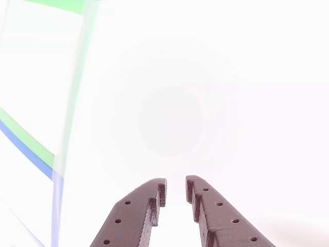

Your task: Tower of hanoi

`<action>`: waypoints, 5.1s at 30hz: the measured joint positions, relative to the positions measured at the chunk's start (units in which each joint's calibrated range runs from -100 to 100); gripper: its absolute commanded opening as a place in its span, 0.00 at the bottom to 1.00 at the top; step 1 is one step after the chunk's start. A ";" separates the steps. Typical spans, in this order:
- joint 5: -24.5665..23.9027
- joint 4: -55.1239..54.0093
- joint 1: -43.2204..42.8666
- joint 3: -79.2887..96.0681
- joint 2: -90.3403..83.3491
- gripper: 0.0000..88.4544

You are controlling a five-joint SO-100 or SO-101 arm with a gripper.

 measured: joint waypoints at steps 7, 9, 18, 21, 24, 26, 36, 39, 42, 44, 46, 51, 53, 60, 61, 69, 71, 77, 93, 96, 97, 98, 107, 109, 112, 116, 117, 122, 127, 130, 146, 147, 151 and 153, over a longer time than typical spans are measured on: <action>0.00 0.00 0.00 0.00 0.00 0.00; 0.00 0.00 0.00 0.00 0.00 0.00; 2.56 0.00 -1.47 0.00 0.00 0.01; 4.14 0.00 -2.21 0.00 0.00 0.00; 6.70 0.00 -3.03 0.00 0.00 0.00; 8.47 -0.48 -3.44 0.00 0.00 0.00; 25.42 -15.65 -2.29 -0.35 1.35 0.00; 31.33 -17.74 -2.29 -4.79 7.01 0.00; 37.04 -18.54 -2.29 -13.32 15.03 0.00; 43.55 -19.66 -2.70 -19.76 19.25 0.00; 50.64 -20.63 -2.95 -25.76 22.79 0.00; 80.79 -26.40 -1.88 -39.43 32.50 0.02; 92.81 -28.33 -1.23 -43.69 36.89 0.05; 128.87 -29.05 1.56 -56.92 49.22 0.12; 132.02 -28.09 1.56 -59.01 50.06 0.12; 155.47 -9.79 6.14 -77.11 53.27 0.15; 161.38 -4.17 7.86 -81.20 53.78 0.06; 163.94 6.90 11.54 -85.64 54.12 0.00; 163.94 1.85 23.17 -72.85 47.87 0.00; 163.94 -2.41 26.69 -66.14 43.39 0.01; 163.94 -3.69 27.59 -64.14 41.87 0.01; 163.94 -4.49 28.24 -62.40 40.44 0.03; 163.94 -12.04 32.17 -48.83 29.63 0.30; 164.33 -14.93 32.50 -45.60 28.62 0.30; 164.14 -24.56 32.99 -36.81 27.18 0.30; 164.14 -47.99 32.99 -18.97 27.52 0.36; 164.14 -52.49 32.99 -16.54 28.11 0.34; 164.14 -58.43 31.93 -14.53 28.87 0.34; 164.14 -63.40 28.49 -12.79 32.76 0.34; 164.14 -69.10 27.26 -12.27 38.24 0.30; 164.53 -84.67 25.79 -12.27 56.90 0.35; 164.53 -85.55 25.46 -12.27 58.00 0.35; 164.53 -89.33 25.05 -12.53 62.81 0.35; 164.53 -91.09 24.56 -12.88 65.09 0.35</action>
